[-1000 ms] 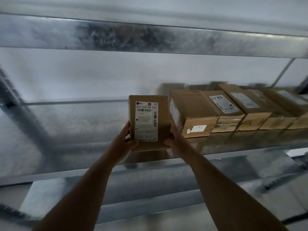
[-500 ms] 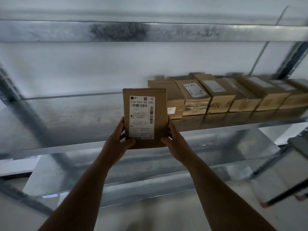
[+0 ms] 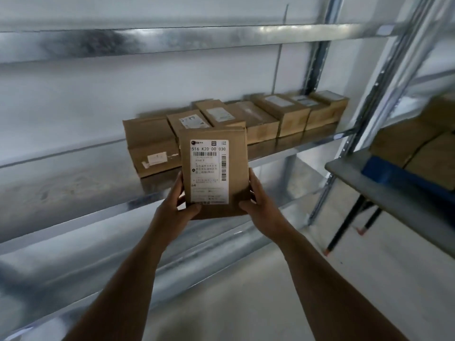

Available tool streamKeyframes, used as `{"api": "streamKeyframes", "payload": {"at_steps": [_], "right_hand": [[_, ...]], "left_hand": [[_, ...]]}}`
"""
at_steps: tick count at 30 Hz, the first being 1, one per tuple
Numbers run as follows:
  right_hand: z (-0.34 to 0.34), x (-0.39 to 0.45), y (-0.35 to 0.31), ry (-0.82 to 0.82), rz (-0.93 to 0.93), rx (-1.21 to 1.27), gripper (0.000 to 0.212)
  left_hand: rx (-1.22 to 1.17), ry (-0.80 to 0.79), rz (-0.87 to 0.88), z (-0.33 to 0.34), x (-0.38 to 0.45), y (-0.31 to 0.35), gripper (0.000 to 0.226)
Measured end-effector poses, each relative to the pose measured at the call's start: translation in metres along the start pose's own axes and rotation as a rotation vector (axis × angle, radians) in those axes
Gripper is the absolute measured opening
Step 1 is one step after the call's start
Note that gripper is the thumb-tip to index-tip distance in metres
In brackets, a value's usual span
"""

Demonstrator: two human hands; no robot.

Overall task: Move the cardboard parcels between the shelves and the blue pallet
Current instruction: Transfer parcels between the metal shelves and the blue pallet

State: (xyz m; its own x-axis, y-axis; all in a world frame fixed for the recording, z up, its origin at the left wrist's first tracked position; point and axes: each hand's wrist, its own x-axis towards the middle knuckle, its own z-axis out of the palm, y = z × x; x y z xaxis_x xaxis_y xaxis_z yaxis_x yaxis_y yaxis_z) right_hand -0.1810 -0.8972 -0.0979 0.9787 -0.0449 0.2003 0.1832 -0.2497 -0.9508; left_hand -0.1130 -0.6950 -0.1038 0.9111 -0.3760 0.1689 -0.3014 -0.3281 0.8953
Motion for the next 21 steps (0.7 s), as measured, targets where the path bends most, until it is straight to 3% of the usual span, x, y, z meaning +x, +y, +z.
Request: {"api": "streamKeyframes", "payload": {"at_steps": [12,15,21], "right_hand": [[-0.127,-0.088,0.025,0.360,0.143,-0.040,0.080],[-0.156,-0.108,0.033,0.519,0.192,0.023,0.072],[-0.224,-0.138,0.040,0.764,0.245,-0.082,0.055]], "left_hand": [[0.005,-0.287,0.112,0.139,0.028,0.065,0.083],[-0.040,-0.349,0.118,0.176,0.037,0.081,0.081],[-0.119,-0.459,0.164,0.261,0.057,0.117,0.064]]}}
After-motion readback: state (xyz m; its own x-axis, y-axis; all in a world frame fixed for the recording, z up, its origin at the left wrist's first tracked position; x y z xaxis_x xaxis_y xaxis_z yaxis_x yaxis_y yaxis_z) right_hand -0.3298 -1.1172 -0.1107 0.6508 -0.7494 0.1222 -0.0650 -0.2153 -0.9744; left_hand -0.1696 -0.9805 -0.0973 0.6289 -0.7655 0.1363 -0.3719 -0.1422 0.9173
